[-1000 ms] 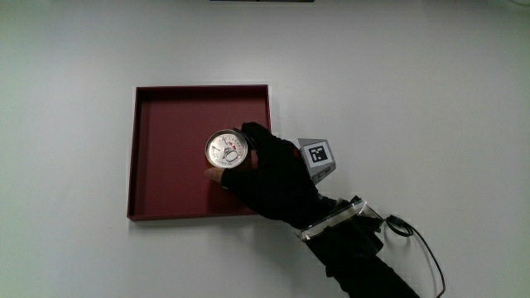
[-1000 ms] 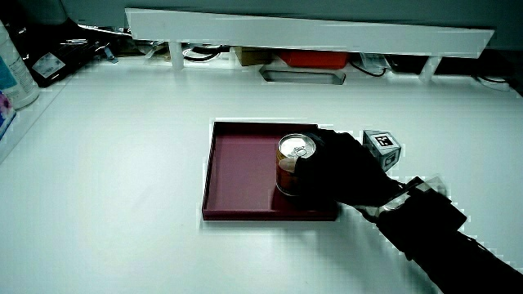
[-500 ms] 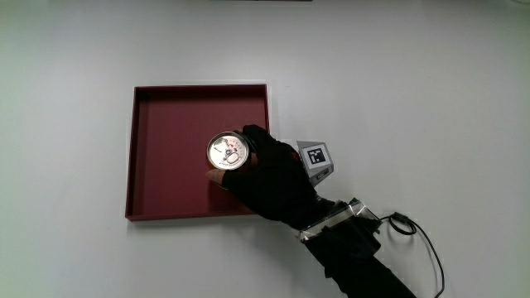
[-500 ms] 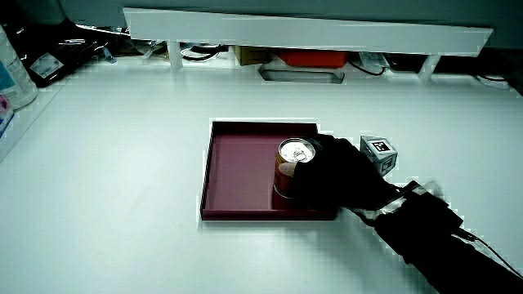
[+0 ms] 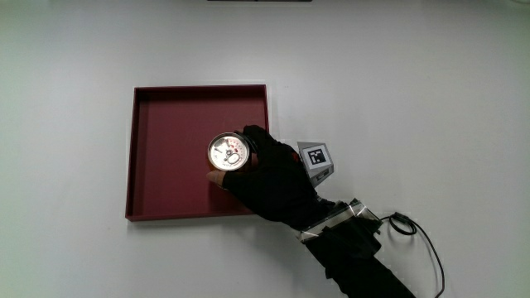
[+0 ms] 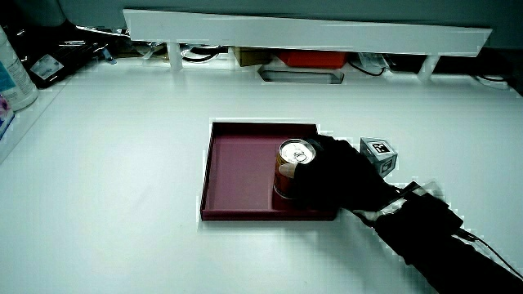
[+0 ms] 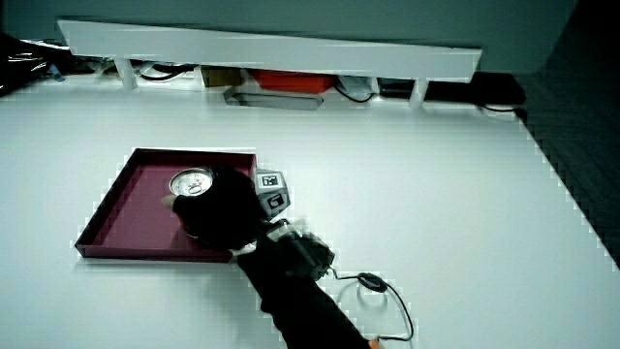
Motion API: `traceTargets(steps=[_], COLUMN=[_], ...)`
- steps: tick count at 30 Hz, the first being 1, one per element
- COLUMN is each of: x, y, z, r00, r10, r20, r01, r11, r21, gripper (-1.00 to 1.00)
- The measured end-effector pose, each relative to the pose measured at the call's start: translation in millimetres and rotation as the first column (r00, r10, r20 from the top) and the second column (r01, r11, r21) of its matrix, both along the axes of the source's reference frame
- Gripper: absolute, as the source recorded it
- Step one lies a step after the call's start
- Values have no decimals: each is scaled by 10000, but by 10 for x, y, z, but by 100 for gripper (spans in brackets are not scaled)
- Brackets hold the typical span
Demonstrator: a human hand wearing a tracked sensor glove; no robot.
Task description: Place red bull into plate
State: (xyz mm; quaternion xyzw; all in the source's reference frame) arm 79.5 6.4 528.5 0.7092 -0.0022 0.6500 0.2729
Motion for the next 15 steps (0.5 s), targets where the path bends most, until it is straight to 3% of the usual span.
traceTargets(steps=[4,8,9,11,13,15], x=[6,56,80,129,166,218], y=[9,-8,-28,-73,-115,-155], z=[-4,-20,-39,-150,-335,-448], r00=[10000,9981,9967,9970,9912,9810], r10=[-25,-32,-165,-609,-1313,-1938], r20=[66,614,792,468,170,-115], r01=[25,33,157,591,1301,1940], r11=[10000,10000,9998,9976,9899,9773], r21=[-85,-20,99,373,567,851], gripper=[-43,-57,-61,-68,-75,-82])
